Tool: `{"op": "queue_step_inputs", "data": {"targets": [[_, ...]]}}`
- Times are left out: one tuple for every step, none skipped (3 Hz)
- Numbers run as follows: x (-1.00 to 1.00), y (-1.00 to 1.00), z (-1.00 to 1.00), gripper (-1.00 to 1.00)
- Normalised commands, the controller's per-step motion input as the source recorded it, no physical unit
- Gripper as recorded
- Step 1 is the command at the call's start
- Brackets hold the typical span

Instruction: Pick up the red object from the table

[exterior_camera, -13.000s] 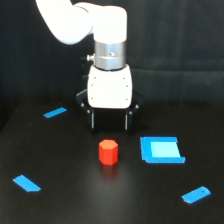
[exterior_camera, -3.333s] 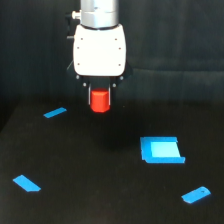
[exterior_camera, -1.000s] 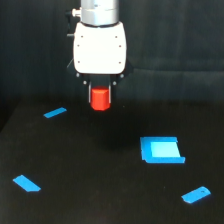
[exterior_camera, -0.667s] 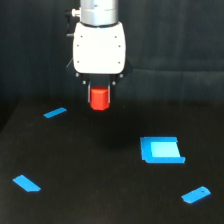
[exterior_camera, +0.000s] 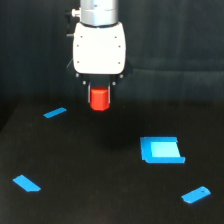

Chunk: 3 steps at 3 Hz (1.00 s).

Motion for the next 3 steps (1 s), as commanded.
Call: {"op": "queue_step_inputs", "data": {"targets": [[-0.1,-0.02,0.11,-0.9],[0.11,0.14,-0.07,-1.0],[0.06,-0.06,0.07,-1.0]]}}
